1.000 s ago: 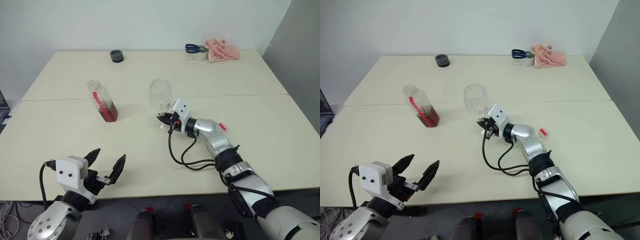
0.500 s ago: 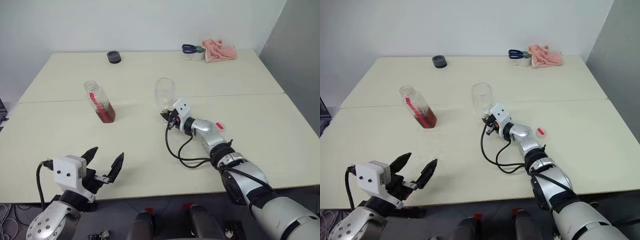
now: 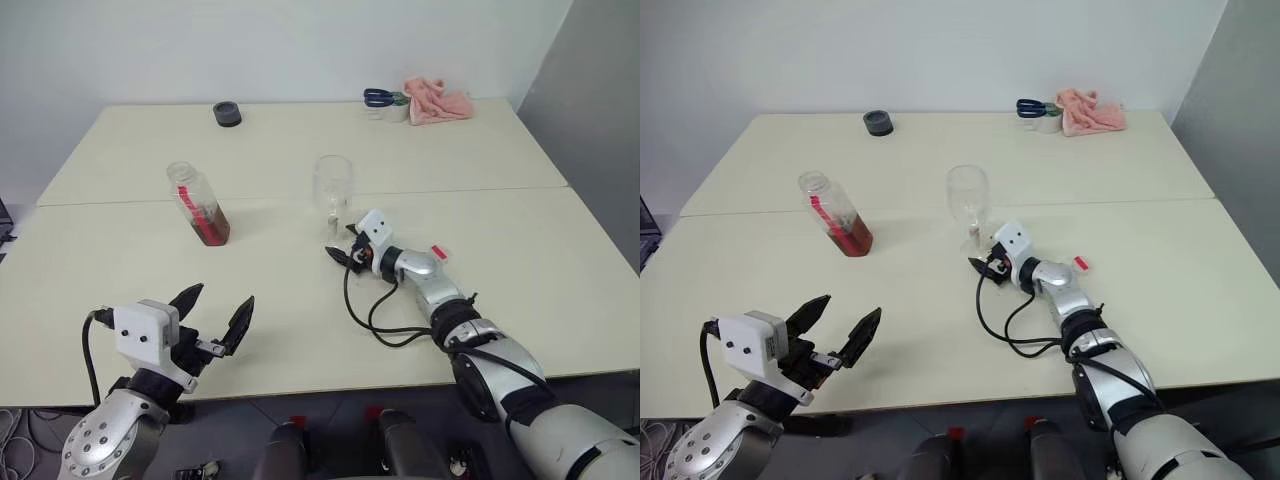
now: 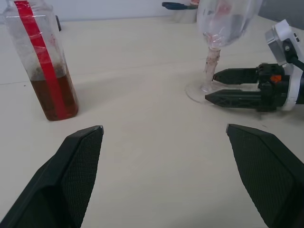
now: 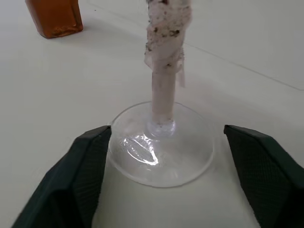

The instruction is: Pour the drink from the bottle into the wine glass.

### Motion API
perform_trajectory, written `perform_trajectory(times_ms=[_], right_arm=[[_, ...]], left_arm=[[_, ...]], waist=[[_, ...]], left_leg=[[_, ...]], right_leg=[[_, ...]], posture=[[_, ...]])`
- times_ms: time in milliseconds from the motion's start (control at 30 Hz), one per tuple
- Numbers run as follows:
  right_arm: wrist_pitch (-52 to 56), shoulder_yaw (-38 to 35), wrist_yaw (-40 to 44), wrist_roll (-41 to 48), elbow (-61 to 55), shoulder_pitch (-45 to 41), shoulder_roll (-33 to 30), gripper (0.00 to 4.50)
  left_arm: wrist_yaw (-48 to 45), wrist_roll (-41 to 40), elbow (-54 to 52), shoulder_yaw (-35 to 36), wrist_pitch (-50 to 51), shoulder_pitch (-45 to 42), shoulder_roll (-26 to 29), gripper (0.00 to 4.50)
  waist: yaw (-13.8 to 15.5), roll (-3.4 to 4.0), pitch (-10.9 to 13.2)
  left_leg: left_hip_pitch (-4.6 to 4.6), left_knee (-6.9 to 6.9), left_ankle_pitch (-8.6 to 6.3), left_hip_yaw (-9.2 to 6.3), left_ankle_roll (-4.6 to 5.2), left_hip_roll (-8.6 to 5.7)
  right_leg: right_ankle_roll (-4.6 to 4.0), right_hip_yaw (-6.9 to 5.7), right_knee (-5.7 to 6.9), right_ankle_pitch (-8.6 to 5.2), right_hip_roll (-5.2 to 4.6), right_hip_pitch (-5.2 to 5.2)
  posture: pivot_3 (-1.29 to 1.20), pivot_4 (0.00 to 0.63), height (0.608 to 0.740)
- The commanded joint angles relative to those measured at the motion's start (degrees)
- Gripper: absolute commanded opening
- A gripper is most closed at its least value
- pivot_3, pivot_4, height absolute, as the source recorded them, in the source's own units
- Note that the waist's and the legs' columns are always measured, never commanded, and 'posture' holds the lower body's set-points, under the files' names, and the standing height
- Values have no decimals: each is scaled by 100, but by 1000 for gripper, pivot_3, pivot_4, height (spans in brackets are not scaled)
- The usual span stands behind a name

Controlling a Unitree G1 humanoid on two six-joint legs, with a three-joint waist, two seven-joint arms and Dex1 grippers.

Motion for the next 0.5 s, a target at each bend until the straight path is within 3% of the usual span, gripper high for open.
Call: perform_trajectory(times_ms=[33,100,267,500], right_arm=[[625,-82,403,357,-1724,592,-294,3853],[1561,-141,711,757,-3639,1313,-810,3853],[3876,-461,1038,2103,-6852,2147,-1932,3853],[5927,-1128,1251,4092,-8483,1927,-3125,3853]], left_arm=[[322,60,120,35,-2,-172,-168,4500],[585,147,291,95,-57,-295,-355,4500],[1011,429,939,416,-353,-807,-517,4500],[1320,821,2125,652,-711,-1928,-355,4500]], waist=[[25,0,0],[68,3,2],[152,-1,2],[197,-13,0]], left_leg=[[-2,0,0,-2,0,0],[-4,3,0,-4,0,2],[-13,5,-1,-13,1,-2],[-12,5,-1,-14,1,0]], right_leg=[[0,-1,-1,0,-1,0],[1,-2,0,0,-4,0],[4,-6,-5,0,-11,-3],[3,-18,-9,0,5,1]], posture=[[0,150,740],[0,150,740],[0,150,740],[0,150,740]])
